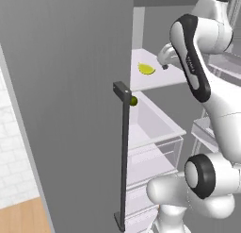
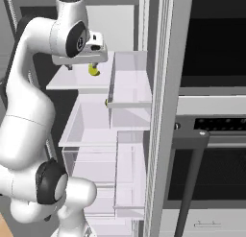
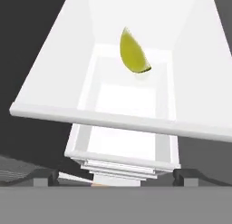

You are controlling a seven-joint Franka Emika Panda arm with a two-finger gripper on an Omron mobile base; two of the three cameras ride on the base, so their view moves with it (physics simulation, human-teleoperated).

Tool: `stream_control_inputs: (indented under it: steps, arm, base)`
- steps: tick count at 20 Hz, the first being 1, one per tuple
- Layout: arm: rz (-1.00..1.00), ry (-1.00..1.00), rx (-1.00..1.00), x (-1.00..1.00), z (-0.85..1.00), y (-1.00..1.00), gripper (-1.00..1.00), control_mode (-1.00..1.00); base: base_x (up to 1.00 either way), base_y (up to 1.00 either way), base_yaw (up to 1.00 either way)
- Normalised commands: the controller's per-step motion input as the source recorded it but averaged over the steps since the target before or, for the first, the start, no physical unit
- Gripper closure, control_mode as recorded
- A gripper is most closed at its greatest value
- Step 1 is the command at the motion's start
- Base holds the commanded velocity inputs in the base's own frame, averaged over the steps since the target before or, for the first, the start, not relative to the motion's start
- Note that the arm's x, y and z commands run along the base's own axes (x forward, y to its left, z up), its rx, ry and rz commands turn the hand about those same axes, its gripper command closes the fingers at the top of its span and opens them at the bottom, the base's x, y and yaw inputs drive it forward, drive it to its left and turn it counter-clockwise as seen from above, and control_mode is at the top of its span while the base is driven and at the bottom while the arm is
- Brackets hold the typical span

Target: Grab a lemon wedge from the fridge and one ice cube from the ice bowl, and put them in the glass of lemonade.

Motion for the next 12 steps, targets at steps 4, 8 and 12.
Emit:
stream_control_inputs:
  steps: [4, 8, 12]
  arm:
    - [0.00, 0.55, 0.01, 0.98, -0.42, 0.13, -1.00, -1.00]
    - [0.00, 0.17, 0.08, 0.72, -0.21, -0.02, -1.00, -1.00]
    - [0.00, -0.08, 0.08, 0.51, -0.27, -0.08, -1.00, -1.00]
  base:
    - [0.00, 0.00, 0.00]
    - [0.00, 0.00, 0.00]
    - [0.00, 0.00, 0.00]
